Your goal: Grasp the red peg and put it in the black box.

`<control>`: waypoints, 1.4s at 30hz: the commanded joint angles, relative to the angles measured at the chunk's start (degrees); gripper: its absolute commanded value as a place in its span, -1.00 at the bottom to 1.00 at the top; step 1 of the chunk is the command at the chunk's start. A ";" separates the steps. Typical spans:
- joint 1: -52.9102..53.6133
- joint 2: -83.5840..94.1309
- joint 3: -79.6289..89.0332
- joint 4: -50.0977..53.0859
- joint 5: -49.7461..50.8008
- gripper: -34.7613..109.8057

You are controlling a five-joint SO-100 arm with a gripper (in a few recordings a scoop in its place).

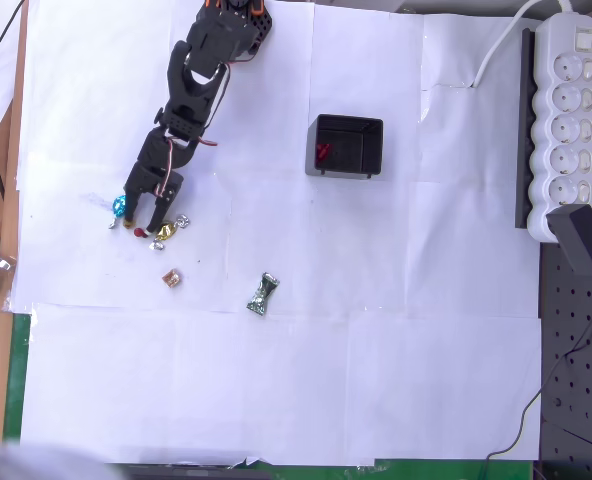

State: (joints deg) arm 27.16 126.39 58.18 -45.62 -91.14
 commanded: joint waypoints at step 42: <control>1.14 1.41 5.01 -0.88 -2.11 -0.43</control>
State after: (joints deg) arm 27.16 127.44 60.12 -45.62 -92.72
